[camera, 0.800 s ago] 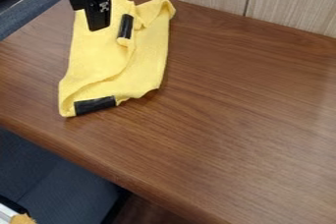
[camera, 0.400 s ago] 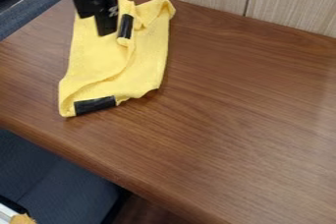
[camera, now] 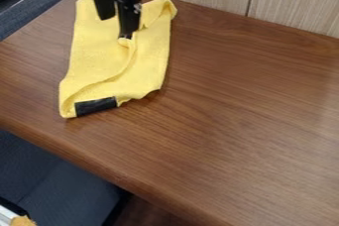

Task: Unfold the cloth from top right to bottom left

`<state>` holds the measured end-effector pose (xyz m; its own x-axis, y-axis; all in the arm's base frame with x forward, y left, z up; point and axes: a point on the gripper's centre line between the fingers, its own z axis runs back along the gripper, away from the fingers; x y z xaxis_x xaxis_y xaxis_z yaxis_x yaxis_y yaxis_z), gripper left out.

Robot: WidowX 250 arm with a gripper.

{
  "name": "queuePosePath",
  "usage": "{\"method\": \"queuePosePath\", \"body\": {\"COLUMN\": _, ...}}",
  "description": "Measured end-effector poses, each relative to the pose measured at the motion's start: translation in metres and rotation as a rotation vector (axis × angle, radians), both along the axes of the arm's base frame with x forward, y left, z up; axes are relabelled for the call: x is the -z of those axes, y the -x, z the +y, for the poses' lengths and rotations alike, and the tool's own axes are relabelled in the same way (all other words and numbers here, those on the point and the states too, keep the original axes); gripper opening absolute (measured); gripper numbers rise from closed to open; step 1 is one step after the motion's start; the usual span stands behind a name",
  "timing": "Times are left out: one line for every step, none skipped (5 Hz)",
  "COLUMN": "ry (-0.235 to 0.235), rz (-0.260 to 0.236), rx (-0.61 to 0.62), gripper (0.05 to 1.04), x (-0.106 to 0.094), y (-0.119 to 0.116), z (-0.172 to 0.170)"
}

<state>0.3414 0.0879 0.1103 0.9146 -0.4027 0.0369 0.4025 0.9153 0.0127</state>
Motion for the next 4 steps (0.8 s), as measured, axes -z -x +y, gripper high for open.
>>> {"method": "queuePosePath", "body": {"ry": -0.051, "rz": -0.001, "rx": -0.006, "gripper": 1.0, "x": 0.007, "y": -0.002, "z": 0.0}}
{"method": "queuePosePath", "body": {"ry": -0.069, "rz": 0.053, "rx": 0.02, "gripper": 1.0, "x": 0.025, "y": -0.003, "z": -0.001}}
{"method": "queuePosePath", "body": {"ry": -0.078, "rz": 0.072, "rx": 0.022, "gripper": 0.965, "x": 0.032, "y": -0.006, "z": -0.001}}
{"method": "queuePosePath", "body": {"ry": -0.084, "rz": 0.076, "rx": 0.013, "gripper": 0.695, "x": 0.035, "y": -0.006, "z": 0.001}}
